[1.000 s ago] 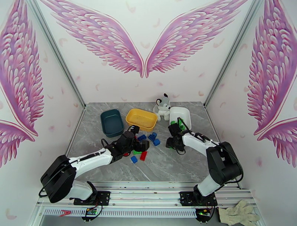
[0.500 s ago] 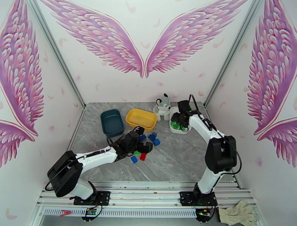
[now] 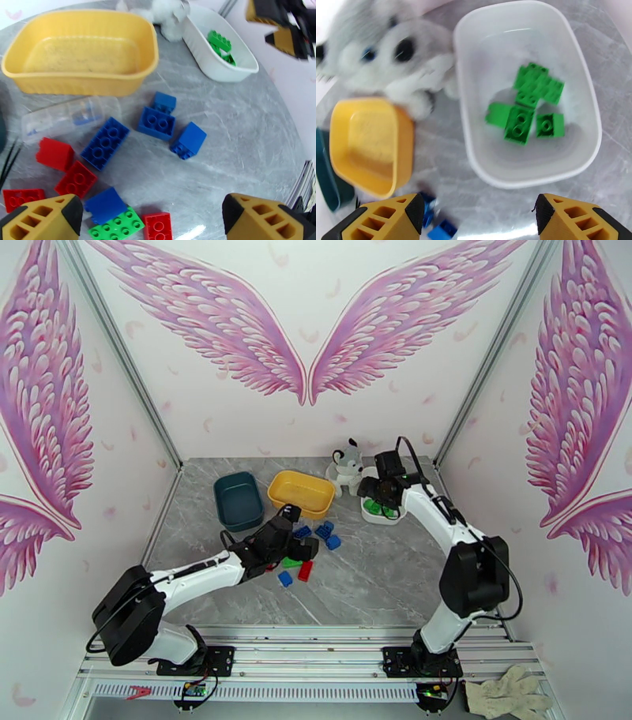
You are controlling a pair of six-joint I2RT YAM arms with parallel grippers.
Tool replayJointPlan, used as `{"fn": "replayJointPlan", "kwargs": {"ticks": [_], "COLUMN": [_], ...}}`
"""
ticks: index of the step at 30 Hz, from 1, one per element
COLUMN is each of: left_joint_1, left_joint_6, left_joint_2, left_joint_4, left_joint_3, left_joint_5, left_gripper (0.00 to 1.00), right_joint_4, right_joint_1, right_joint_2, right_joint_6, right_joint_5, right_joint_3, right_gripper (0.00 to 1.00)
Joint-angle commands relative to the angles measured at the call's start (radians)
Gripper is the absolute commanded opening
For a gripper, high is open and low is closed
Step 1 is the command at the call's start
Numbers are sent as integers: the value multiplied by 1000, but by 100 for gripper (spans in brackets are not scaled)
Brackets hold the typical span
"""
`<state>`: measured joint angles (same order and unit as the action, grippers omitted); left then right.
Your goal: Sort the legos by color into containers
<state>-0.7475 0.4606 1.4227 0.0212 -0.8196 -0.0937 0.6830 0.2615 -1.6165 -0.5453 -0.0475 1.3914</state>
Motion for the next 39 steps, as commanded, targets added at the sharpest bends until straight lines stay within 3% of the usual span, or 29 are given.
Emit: {"fn": "replayJointPlan", "kwargs": {"ticks": [1, 5, 9, 18, 25, 39], "left_joint_1": [81, 200, 274, 408, 455, 456], "left_joint_6": [42, 94, 125, 170, 194, 210], "left_joint_2": [-71, -141, -215, -317, -314, -293], "left_joint_4": [-26, -63, -75, -82, -102, -131], "left_joint_3": [63, 136, 188, 255, 269, 270], "left_joint_5": [-5, 43, 51, 73, 120, 168], "left_gripper": [99, 99, 99, 99, 99, 99], "right_joint_4": [-88, -239, -293, -304, -238, -195], "right_joint_1": [70, 209, 400, 644, 714, 721], "right_joint_2": [77, 156, 159, -113, -304, -406], "right_joint_6": [-24, -75, -76, -79, -83, -127], "right_joint_5": [82, 77, -44, -153, -220, -300], "right_joint_3": [-107, -285, -353, -262, -98, -30], "right_gripper": [75, 74, 76, 80, 82, 85]}}
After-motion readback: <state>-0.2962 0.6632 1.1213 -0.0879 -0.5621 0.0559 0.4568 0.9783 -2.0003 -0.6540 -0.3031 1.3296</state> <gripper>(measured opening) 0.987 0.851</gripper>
